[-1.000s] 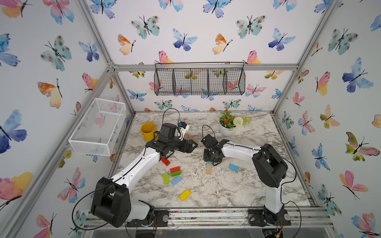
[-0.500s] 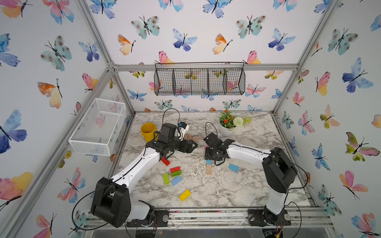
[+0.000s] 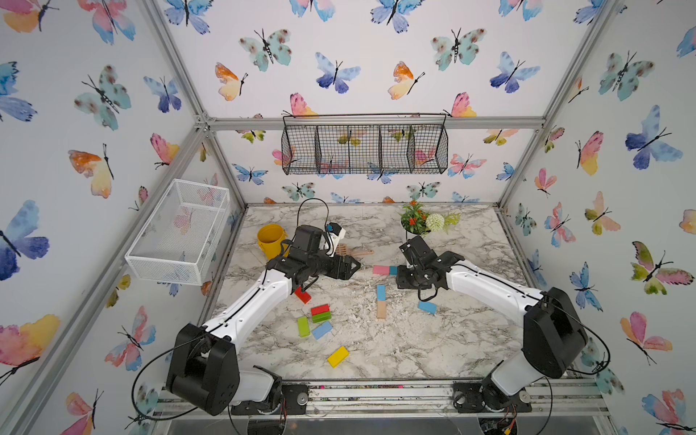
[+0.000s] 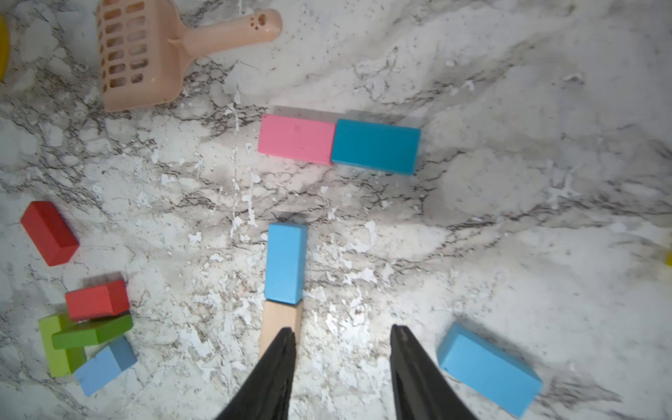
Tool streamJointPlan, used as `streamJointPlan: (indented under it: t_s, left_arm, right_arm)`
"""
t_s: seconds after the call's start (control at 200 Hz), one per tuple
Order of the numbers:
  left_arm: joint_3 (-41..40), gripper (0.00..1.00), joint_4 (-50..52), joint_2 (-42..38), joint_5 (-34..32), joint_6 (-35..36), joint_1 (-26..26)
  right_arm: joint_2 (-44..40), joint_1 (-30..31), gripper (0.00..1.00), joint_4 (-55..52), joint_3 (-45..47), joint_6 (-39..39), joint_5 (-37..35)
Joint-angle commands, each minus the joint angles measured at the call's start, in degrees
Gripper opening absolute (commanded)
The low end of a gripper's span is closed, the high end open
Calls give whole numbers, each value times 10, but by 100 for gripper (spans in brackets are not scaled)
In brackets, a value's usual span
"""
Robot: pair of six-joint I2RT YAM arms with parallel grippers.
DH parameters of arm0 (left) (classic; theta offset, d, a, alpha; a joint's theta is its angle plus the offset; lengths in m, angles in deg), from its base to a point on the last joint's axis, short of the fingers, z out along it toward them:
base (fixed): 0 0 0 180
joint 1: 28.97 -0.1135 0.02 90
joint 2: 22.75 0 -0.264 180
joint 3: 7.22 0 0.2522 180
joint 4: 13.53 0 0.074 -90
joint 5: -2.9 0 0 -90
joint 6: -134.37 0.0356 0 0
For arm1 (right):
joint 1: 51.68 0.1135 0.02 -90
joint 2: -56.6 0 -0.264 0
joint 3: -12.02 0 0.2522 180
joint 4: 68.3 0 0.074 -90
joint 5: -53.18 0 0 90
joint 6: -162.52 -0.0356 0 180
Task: Assemble the letter c with building blocks
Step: Assemble the building block at the center of the board, then pick up the building block from the center of the board.
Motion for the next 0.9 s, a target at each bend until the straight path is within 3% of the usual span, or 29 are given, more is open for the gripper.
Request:
streamJointPlan:
  t_s: [0.0, 0.12, 0.34, 0.576, 0.896]
  left_arm:
    - [9, 83, 12, 3, 18, -1, 3]
    - [6, 83, 12, 0, 18, -1, 3]
    - [5, 83, 12, -1, 18, -2, 3]
    - [5, 83, 12, -2, 37, -3, 3]
    - [4, 83, 14, -4, 29, 1, 3]
  right_arm:
    - [-22, -21, 48, -55, 14, 54, 8]
    - [-29, -39, 54, -68, 23, 62, 7]
    - [-23, -51, 76, -54, 38, 59, 25]
    - [29, -55, 74, -29, 5, 123, 67]
    - [124, -58, 72, -11, -104, 284, 103]
